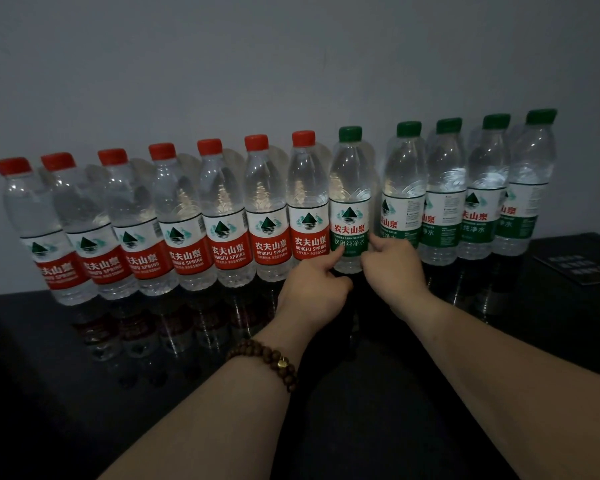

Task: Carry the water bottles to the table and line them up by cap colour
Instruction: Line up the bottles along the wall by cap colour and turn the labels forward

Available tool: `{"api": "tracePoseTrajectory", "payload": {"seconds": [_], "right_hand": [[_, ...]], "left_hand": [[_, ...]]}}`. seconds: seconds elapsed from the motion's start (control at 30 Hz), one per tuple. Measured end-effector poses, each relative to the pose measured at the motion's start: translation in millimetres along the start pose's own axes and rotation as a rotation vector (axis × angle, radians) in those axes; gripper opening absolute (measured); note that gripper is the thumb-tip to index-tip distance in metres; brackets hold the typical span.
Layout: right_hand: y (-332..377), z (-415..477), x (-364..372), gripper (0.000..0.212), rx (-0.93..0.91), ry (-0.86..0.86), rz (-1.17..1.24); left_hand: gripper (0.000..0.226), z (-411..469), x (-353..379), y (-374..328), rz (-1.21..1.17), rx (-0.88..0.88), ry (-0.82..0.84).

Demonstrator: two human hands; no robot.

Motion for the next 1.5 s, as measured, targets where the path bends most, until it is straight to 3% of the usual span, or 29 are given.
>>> {"api": "tracePoseTrajectory", "payload": {"seconds": [0.13, 0.5, 0.97, 1.03, 1.13, 1.23, 1.33, 1.4, 1.5], "right_hand": [[-0.1, 2.9, -7.3, 0.029, 0.002, -0.103, 0.083], [-3.3, 3.1, 1.8, 0.055, 0.044, -0.006, 0.107], [-1.8, 0.3, 1.0, 0.053, 0.027, 0.007, 0.091], [-1.9, 2.7, -1.2, 0.047, 0.017, -0.025, 0.09], [-1.7, 3.7, -15.4, 0.032, -0.001, -0.217, 0.108], [-8.2, -2.6, -36.0, 0.028, 0.088, -0.4, 0.245], [-18.5, -6.7, -52.9, 0.033, 0.246, -0.476, 0.533], [-20.9, -4.3, -58.6, 0.026, 0.331, -0.45, 0.633], [-17.7, 4.2, -73.7, 0.017, 0.311, -0.316, 0.447]], "left_hand": [[0.088, 1.1, -1.1, 0.7, -0.002, 0.019, -0.023], [0.085, 2.8, -0.8, 4.0, 0.064, 0.01, 0.012], [0.087, 2.1, -1.7, 3.1, 0.033, 0.014, -0.043], [0.083, 1.7, -2.0, 2.8, 0.022, 0.016, -0.056], [0.075, 1.9, -4.3, 1.7, 0.04, 0.007, -0.093], [0.063, -1.1, -2.8, -1.6, 0.067, 0.017, -0.078], [0.049, -7.6, -0.9, -16.5, 0.177, 0.09, -0.048], [0.048, -8.2, 5.6, -27.4, 0.195, 0.121, -0.018], [0.051, -6.6, 25.6, -45.8, 0.171, 0.134, 0.049]]}}
Point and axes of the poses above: each hand's wrist, its own z-axis towards the middle knuckle, its own x-axis out of the palm, y = z × x, the point moved 6 cm from there along z, towards the middle knuckle, and after that the axes turned 12 degrees about x, right-handed, at the moved point
